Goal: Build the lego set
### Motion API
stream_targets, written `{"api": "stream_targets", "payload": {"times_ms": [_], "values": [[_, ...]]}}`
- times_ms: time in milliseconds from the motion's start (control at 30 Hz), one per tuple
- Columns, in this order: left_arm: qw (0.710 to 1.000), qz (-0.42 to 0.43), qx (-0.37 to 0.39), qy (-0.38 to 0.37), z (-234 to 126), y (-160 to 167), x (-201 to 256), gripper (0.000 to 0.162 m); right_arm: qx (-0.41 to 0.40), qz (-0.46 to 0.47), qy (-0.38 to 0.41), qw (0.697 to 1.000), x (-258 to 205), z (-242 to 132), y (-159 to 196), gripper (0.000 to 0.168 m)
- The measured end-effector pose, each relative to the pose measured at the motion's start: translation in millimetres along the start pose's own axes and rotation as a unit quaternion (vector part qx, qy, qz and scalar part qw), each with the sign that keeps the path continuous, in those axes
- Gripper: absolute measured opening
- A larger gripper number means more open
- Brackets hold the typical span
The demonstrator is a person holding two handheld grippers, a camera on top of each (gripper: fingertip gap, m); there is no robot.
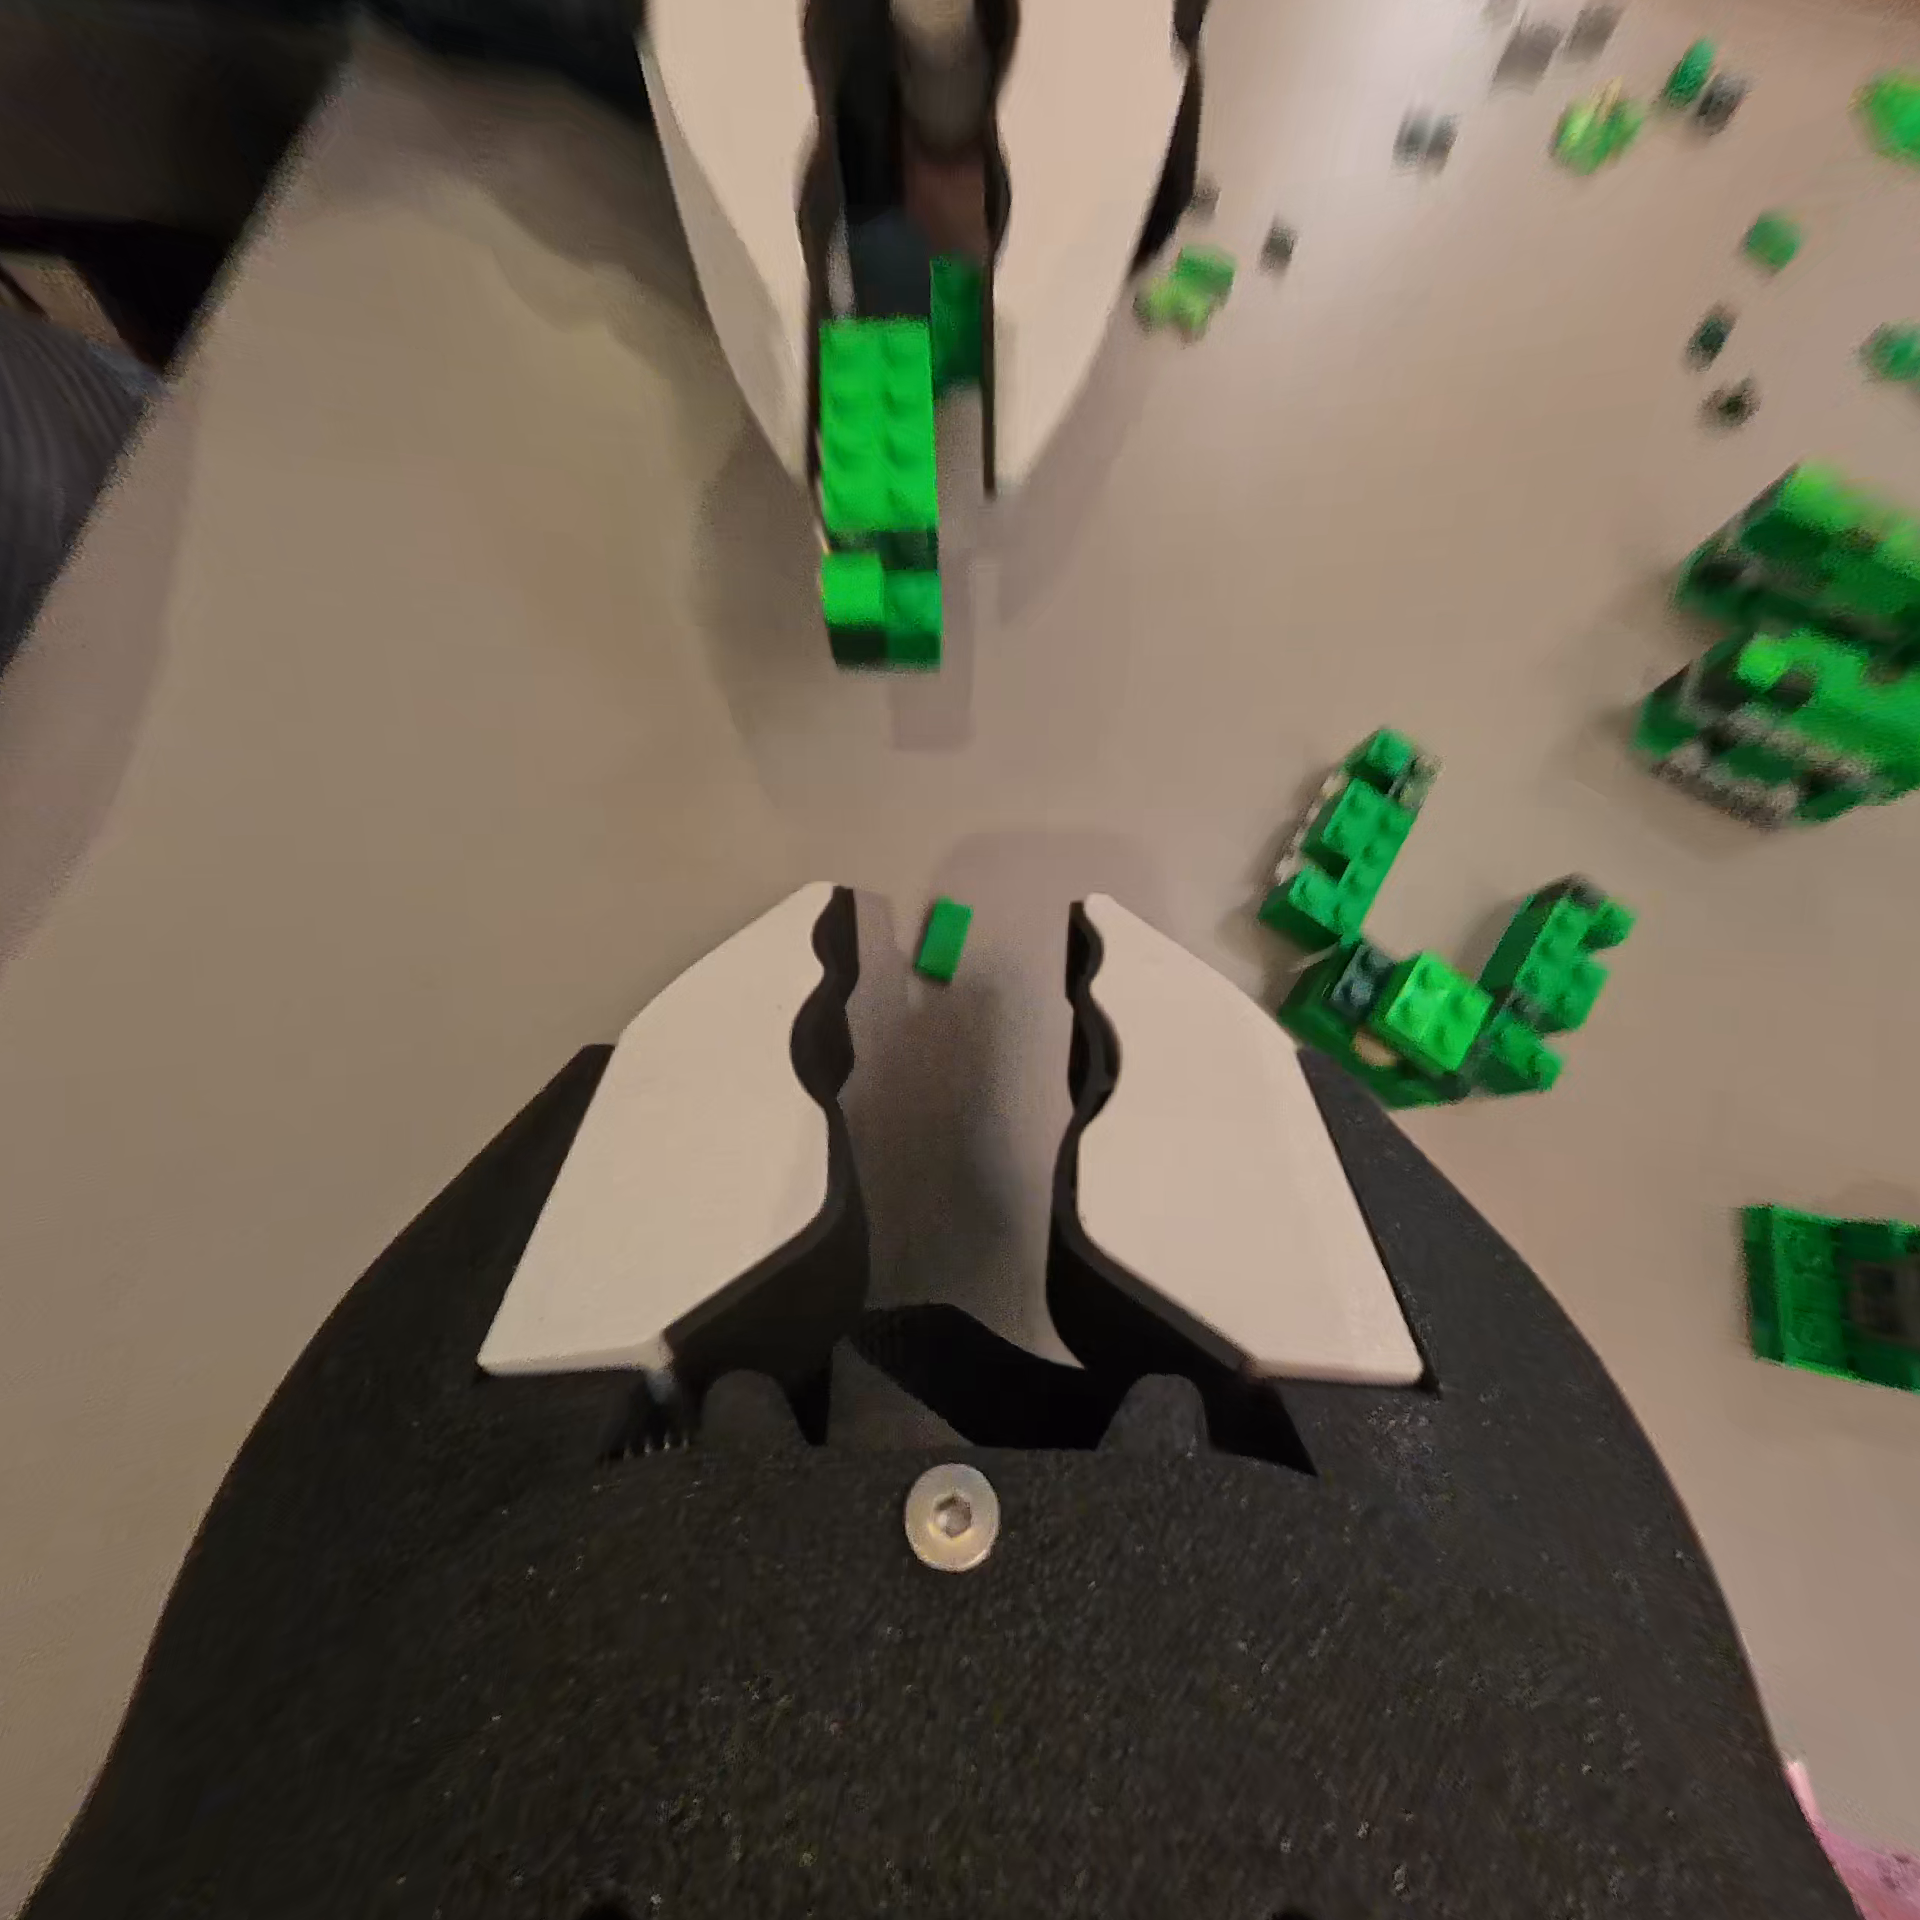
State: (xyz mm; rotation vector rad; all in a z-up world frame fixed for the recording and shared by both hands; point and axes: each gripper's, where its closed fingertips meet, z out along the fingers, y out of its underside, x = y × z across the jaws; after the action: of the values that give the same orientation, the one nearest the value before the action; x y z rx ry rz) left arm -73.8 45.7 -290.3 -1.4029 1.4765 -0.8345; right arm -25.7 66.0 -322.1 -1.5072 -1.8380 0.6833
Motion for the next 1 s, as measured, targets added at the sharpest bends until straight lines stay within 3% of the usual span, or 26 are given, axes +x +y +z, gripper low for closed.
{"api": "stream_targets", "payload": {"times_ms": [133,300,567,1000], "values": [[0.995,0.085,-0.005,-0.054,1.4,-6.4,-2.4,0.026,0.117,-0.081,0.023,0.990,-13.9,-16.8,-45.6,0.036],[0.994,0.099,0.006,-0.051,1.0,-10.9,1.0,0.026,0.121,-0.146,0.076,0.979,-16.9,-14.2,-60.0,0.036],[0.993,0.111,0.032,-0.036,0.0,-19.3,8.6,0.026,0.123,-0.169,0.078,0.975,-22.5,-11.3,-62.8,0.019],[0.992,0.120,0.030,-0.034,1.4,-17.5,10.7,0.026,0.127,-0.174,0.069,0.974,-25.0,-12.1,-61.8,0.016]]}}
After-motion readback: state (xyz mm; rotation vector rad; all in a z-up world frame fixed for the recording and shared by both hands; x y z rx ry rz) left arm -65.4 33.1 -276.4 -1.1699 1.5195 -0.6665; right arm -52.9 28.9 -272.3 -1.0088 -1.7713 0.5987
